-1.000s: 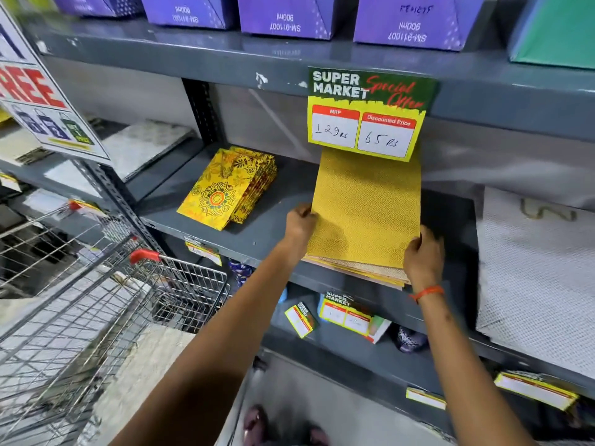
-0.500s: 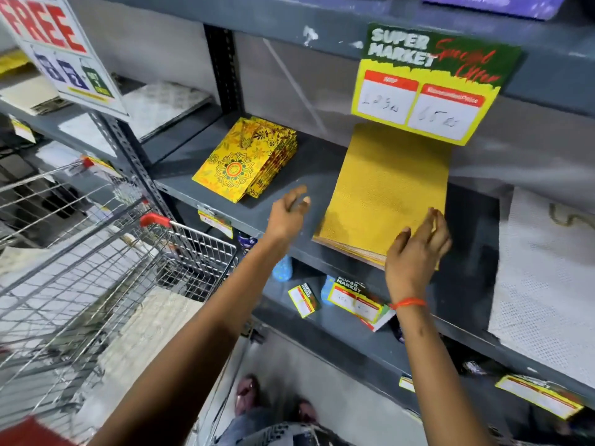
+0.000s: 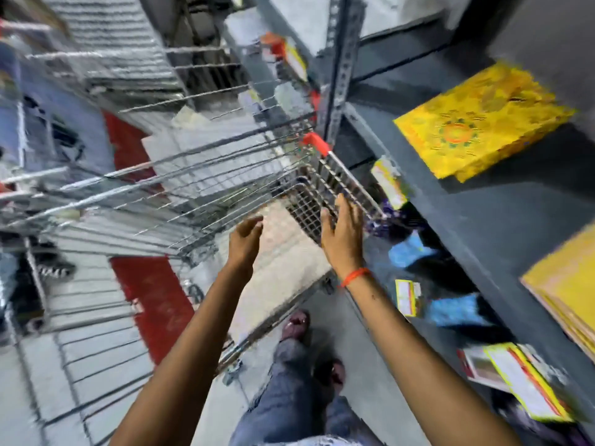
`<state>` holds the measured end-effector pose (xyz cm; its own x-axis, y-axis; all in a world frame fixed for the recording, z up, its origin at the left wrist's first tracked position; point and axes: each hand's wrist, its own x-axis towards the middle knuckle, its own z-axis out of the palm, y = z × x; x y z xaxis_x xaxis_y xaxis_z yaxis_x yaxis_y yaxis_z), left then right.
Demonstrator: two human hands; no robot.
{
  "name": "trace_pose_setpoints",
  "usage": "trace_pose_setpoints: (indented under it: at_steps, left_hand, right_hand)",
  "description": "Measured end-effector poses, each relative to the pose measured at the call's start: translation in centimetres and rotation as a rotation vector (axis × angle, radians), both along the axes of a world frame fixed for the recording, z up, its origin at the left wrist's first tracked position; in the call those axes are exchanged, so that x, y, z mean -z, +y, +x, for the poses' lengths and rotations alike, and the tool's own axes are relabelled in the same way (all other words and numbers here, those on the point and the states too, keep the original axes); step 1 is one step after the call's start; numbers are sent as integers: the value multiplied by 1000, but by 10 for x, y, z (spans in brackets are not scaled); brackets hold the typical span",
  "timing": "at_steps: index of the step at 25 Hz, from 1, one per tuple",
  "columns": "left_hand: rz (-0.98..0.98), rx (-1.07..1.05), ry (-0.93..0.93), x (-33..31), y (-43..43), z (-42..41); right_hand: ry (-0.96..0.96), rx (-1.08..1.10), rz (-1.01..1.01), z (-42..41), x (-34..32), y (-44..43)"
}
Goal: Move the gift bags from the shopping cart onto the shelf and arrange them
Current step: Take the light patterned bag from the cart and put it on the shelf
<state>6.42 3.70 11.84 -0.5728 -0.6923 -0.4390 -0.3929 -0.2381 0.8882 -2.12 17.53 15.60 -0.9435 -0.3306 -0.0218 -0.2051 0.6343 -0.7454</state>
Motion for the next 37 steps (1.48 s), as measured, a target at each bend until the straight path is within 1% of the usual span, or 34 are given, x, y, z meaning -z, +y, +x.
trace_pose_setpoints:
  at_steps: [1, 3, 4, 6, 8, 9, 10, 12, 15, 17, 18, 20, 22, 24, 26, 27, 30, 32, 34, 37]
  left_hand:
    - [18, -75, -84, 19, -21, 18]
    - [119, -110, -231, 48, -38, 42]
    - [202, -128, -303, 62, -48, 52]
    - [335, -122, -469, 92, -59, 67]
    - [468, -98, -586, 120, -59, 78]
    - [521, -83, -615, 129, -56, 80]
    - [563, -78, -628, 133, -53, 80]
    - [645, -123, -619, 146, -46, 76]
    - [600, -198, -610, 152, -43, 71]
    - [532, -231, -607, 151, -46, 72]
    - [493, -211, -596, 150, -49, 73]
    - [450, -178, -556, 139, -58, 75]
    - [434, -205, -508, 115, -66, 79]
    - [346, -135, -513, 92, -75, 81]
    - [248, -43, -506, 62, -75, 81]
    - [229, -48, -475, 47, -73, 80]
    - [218, -128, -298, -4, -50, 81]
    - [201, -141, -159, -36, -25, 89]
    - [205, -84, 10, -62, -1, 97]
    - [235, 4, 177, -90, 28, 109]
  right_hand:
    - [-64, -87, 66, 3, 17, -26]
    - [-160, -232, 193, 1, 45, -51]
    - [-221, -319, 287, -2, 61, -68]
    - [-344, -469, 565, -13, 99, -87]
    - [-445, -518, 827, -28, 128, -89]
    - [-500, -508, 916, -36, 138, -84]
    - [-544, -504, 976, -42, 144, -78]
    - [-610, -507, 1016, -51, 153, -71]
    - [-671, -409, 934, -55, 155, -64]
    - [-601, -314, 873, -59, 149, -66]
    - [-556, -299, 842, -62, 145, -69]
    - [-537, -335, 749, -71, 132, -75]
    - [-580, -373, 680, -78, 113, -78]
    - [-595, -421, 671, -81, 87, -78]
    - [-547, -485, 663, -81, 56, -68]
    - [-524, -505, 656, -81, 43, -63]
    - [-456, -453, 534, -78, -3, -27]
    - [-328, -431, 362, -69, -31, 12]
    - [-265, -366, 148, -56, -56, 53]
    - [-170, -314, -81, -37, -89, 109]
